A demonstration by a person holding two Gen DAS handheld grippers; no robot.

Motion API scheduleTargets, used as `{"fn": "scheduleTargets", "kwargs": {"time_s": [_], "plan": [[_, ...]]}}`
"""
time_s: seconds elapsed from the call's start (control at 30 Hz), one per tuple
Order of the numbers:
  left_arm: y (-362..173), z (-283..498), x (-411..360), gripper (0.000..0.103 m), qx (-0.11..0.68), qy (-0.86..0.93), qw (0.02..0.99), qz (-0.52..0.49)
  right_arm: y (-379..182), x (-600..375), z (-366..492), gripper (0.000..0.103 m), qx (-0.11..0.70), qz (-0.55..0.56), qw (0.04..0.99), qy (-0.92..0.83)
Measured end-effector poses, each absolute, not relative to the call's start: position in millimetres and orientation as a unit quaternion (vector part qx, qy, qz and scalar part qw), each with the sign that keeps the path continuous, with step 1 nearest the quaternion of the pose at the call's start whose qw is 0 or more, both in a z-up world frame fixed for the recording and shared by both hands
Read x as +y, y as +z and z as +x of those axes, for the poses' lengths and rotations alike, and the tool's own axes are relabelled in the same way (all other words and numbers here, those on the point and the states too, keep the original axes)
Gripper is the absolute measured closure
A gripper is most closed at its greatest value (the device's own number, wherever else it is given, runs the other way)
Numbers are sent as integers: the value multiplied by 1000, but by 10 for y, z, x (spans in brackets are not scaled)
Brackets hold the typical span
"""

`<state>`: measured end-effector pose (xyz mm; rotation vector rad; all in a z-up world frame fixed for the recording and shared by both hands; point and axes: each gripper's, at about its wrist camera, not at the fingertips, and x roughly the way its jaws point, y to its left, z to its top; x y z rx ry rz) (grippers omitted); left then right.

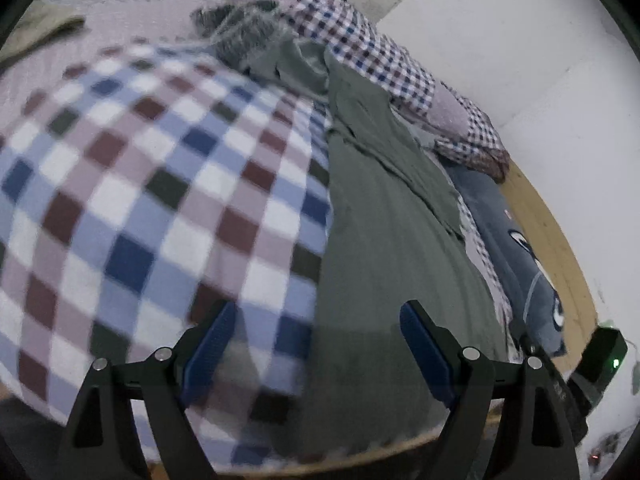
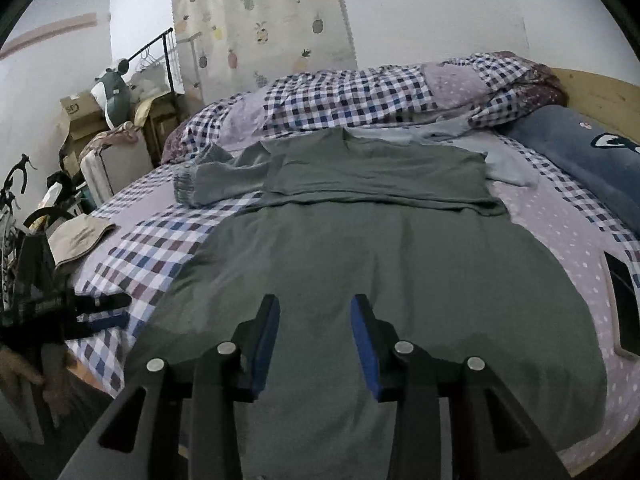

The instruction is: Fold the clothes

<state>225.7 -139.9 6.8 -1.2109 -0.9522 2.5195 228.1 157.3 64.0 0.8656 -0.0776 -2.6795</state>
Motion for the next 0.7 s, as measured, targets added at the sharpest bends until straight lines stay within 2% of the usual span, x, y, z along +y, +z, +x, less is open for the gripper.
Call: {"fn": "scheduleTargets", "kwargs": {"time_s": [0.1,0.3,0.4,0.5,0.7], "plan": [[-67,2336,-1348,15,-341,829,105,-430,724,1560,2346,63,-25,290,163,-943],[-249,2440,-1313,15,-414,785,131,-443,747,1440,2490,54,6,278,163,-947],[-310,2432,-1232,15,-442,755,172,-453,673,1376,2538,50,33,281,163,-945],[-323,2397,-1185,15,-438,747,190,-462,570,1264,2604,46,61,288,176,-939],[-273,2393,-1359,15,-516,707,241,-418,355,824,2847,42,149,286,239,-916]]}}
